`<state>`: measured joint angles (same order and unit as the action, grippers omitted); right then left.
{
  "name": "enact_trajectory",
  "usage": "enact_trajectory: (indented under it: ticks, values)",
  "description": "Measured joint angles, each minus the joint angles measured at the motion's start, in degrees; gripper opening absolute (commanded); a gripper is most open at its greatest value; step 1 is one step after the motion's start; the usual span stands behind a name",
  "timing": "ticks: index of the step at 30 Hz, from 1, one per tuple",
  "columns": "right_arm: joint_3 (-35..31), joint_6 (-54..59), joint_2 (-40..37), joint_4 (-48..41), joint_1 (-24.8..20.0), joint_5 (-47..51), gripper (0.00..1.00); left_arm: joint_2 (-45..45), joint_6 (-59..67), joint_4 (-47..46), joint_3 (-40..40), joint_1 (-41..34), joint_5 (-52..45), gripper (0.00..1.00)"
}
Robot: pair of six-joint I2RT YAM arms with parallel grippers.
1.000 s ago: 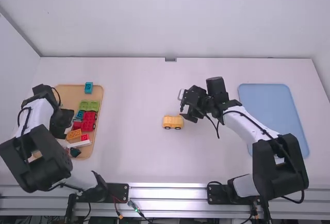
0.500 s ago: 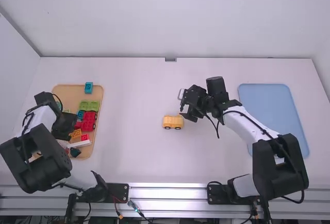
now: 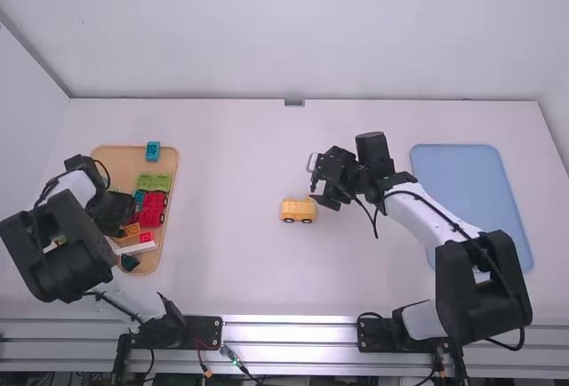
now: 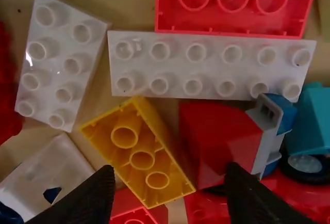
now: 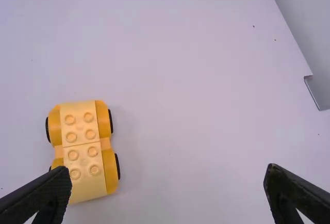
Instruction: Assemble lego blocks to make yellow taxi
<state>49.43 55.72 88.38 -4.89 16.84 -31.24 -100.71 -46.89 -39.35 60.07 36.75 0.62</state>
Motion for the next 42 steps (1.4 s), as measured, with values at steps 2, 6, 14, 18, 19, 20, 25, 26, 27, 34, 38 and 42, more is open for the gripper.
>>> enact_trajectory:
  ticks: [2,6,14,18,19,20,25,26,27,34,38,42]
  values:
    - [0.02,-0.09,0.00,0.00,-0.09,0.00,0.99,-0.02,0.00,-0.48,-0.02,-0.02,0.00,0.59]
    - [0.00,0.04,0.00,0.24,-0.13,0.11,0.99,-0.02,-0.09,-1.60,-0.02,-0.13,0.00,0.59]
    - [0.02,-0.04,0.00,0.42,-0.13,0.13,0.99,-0.02,-1.31,-1.97,-0.02,-0.13,0.00,0.59]
    - [0.02,-0.02,0.00,0.46,-0.13,0.11,0.99,0.00,-1.40,-2.21,-0.09,-0.17,0.00,0.54]
    - [0.02,-0.04,0.00,0.44,-0.13,0.11,0.99,-0.02,-1.51,-2.80,-0.09,-0.17,0.02,0.51]
    - [0.02,-0.02,0.00,0.44,-0.13,0.11,0.99,-0.02,-1.51,-3.28,-0.09,-0.17,0.00,0.51]
    - [0.00,-0.04,0.00,0.46,-0.13,0.11,0.99,-0.02,-1.53,-3.28,-0.17,-0.22,0.00,0.54]
    - [0.02,-0.04,0.00,0.46,-0.15,0.15,0.99,-0.02,-1.75,-3.39,-0.17,-0.26,0.00,0.56]
    - [0.02,-0.04,0.00,0.46,-0.15,0.15,0.99,-0.02,-1.75,-3.39,-0.17,-0.26,0.00,0.56]
    - [0.02,-0.02,0.00,0.39,-0.13,0.11,0.99,-0.02,-4.98,-4.31,-0.98,-0.28,0.96,0.57]
    - [0.02,-0.02,0.00,0.37,-0.15,0.11,0.99,0.00,-6.51,-1.57,-2.47,-0.28,1.33,0.56]
    - [0.02,-0.07,0.00,0.31,-0.13,0.11,0.99,-0.02,-7.58,1.36,-3.85,-0.26,1.31,0.55]
